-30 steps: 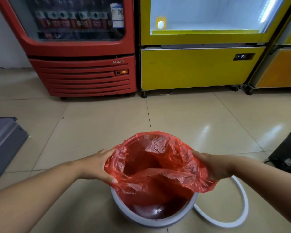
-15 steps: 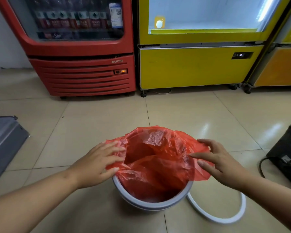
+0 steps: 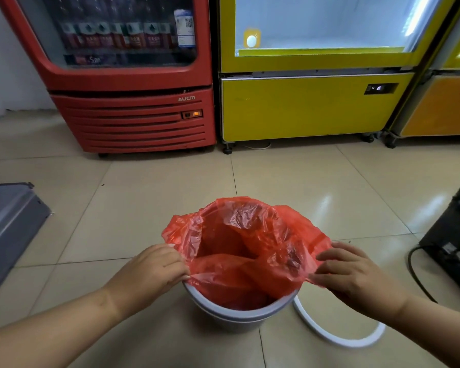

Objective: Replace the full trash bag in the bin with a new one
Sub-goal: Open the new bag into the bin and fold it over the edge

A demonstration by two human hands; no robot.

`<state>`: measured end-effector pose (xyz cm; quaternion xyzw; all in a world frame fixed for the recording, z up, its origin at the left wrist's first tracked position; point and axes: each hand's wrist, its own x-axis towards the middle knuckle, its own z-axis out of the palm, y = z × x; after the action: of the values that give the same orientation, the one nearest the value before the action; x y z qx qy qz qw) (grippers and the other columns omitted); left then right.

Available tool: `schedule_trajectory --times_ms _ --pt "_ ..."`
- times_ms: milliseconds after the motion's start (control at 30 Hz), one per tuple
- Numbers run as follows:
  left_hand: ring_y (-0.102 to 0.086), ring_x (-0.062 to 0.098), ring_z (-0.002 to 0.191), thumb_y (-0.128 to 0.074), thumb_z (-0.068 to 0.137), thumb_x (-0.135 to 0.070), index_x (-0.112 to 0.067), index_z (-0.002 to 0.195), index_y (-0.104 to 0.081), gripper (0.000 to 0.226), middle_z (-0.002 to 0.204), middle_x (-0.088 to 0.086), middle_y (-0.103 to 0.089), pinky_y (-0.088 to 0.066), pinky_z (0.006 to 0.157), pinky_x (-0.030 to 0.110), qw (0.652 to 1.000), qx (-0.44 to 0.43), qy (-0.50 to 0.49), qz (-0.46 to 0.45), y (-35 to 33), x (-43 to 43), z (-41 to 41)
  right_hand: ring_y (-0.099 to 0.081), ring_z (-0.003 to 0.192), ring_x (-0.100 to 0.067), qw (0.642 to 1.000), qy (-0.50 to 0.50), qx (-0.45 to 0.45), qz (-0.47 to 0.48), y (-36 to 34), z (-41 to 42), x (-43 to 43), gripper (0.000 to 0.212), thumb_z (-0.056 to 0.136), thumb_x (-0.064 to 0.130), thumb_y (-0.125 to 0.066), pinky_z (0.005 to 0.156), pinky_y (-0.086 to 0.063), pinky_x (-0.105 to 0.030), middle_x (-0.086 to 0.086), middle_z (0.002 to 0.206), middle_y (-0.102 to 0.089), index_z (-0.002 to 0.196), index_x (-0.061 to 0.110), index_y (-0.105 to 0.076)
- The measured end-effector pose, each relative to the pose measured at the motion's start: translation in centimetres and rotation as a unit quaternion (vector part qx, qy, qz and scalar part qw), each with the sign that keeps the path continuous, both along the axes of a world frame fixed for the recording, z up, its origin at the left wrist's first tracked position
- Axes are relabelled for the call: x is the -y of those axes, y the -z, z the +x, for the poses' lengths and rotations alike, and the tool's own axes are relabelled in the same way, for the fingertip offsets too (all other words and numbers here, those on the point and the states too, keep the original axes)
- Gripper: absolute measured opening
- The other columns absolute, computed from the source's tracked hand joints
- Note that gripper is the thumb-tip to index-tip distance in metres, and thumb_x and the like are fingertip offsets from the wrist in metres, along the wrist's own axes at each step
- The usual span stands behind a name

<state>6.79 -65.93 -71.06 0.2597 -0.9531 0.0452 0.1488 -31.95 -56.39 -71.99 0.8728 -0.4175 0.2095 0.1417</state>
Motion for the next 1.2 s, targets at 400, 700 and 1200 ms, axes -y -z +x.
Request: schedule_trajectory --times_ms 400,700,1200 --pt "-0.062 0.01 0.093 -0.029 0.097 -0.044 -0.027 0.086 -0.054 0.032 0.106 -0.004 -0.069 -0.045 0.083 0.019 1.0 0.001 -0.013 0.022 0.2 -2.0 2.6 -0.062 0.07 -0.016 0.993 -0.086 -0.078 0.027 -1.1 0.6 -1.1 0.035 0.101 0.021 -0.034 0.09 -0.044 -0.029 0.008 0.069 -0.059 0.116 0.037 -0.06" --pt "-0.065 0.01 0.069 -0.042 0.079 -0.051 -0.03 0.105 -0.057 0.036 0.076 -0.015 -0.068 -0.031 0.074 0.022 0.997 0.045 -0.038 -0.044 0.1 -1.8 0.9 -0.06 0.063 -0.019 0.992 -0.103 -0.065 0.043 -1.6 1.9 -1.1 0.028 0.095 0.027 -0.048 0.074 -0.054 -0.03 0.007 0.066 -0.061 0.121 0.03 -0.058" --pt "-0.053 0.015 0.056 -0.064 0.078 -0.014 -0.025 0.073 -0.06 0.012 0.063 -0.006 -0.057 -0.051 0.067 0.025 0.982 0.066 0.147 -0.099 1.2 -4.2 1.8 -0.051 0.061 -0.018 0.976 -0.141 -0.161 0.035 -0.3 1.0 -1.2 0.033 0.095 0.019 -0.044 0.077 -0.045 -0.026 0.005 0.066 -0.054 0.116 0.035 -0.063"
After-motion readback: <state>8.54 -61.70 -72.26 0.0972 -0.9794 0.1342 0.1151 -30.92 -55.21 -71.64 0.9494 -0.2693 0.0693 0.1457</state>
